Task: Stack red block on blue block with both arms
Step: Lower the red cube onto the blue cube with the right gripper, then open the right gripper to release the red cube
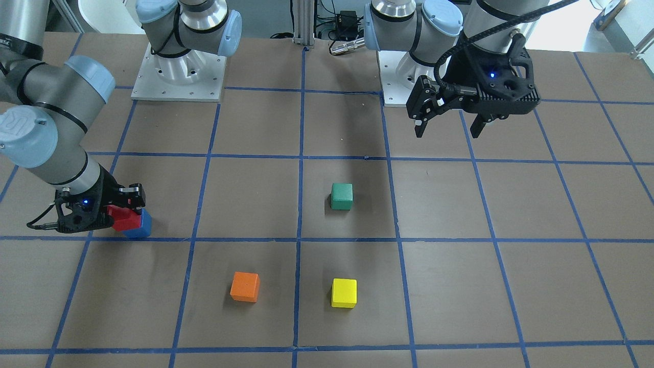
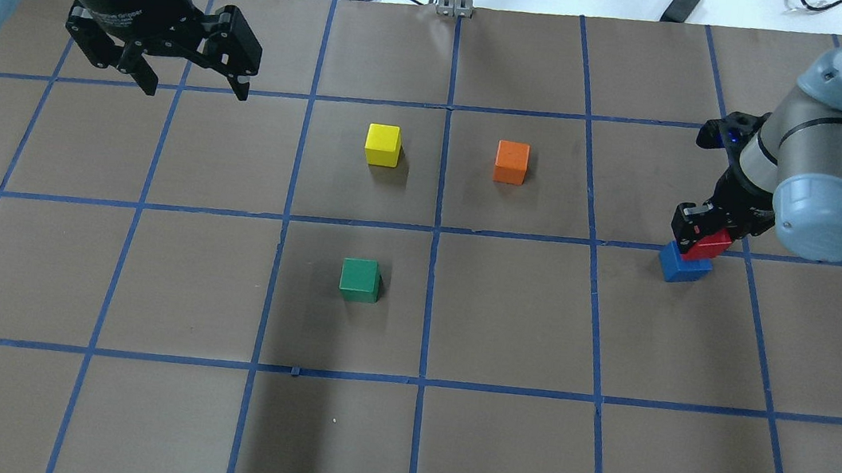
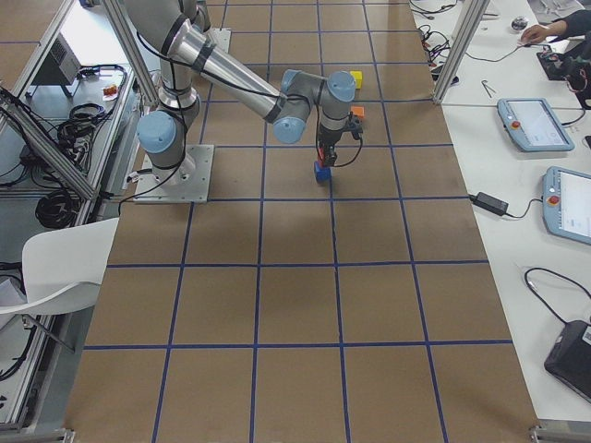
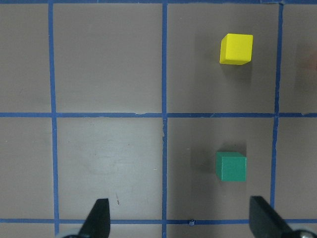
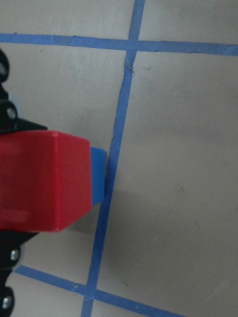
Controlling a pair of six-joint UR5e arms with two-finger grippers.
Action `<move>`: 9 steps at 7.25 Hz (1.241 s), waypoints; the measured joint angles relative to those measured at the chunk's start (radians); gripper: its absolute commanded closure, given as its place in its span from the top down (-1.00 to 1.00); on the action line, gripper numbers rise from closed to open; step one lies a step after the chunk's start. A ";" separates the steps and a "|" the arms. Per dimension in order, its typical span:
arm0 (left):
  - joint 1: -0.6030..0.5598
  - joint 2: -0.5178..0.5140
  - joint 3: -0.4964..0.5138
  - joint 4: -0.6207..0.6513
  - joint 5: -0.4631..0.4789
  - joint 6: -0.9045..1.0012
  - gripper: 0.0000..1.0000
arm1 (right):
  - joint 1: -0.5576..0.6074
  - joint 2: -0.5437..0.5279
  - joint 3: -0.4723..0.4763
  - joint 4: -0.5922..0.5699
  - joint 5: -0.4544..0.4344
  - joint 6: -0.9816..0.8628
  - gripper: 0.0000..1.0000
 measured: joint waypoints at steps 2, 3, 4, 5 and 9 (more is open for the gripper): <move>0.001 -0.003 0.002 0.000 0.000 0.000 1.00 | 0.000 0.002 0.002 -0.004 -0.002 -0.001 -0.88; 0.001 -0.004 0.003 0.000 0.000 0.000 1.00 | -0.001 0.005 0.003 -0.005 -0.006 -0.002 -0.74; 0.001 -0.005 0.003 0.000 0.001 0.000 1.00 | -0.001 0.008 0.003 -0.005 -0.009 -0.002 -0.07; 0.000 -0.005 0.004 0.000 0.001 0.000 1.00 | -0.001 0.009 0.003 -0.005 -0.011 -0.002 0.54; 0.001 -0.007 0.005 0.001 0.001 0.000 1.00 | -0.002 0.009 0.002 -0.004 -0.009 -0.003 1.00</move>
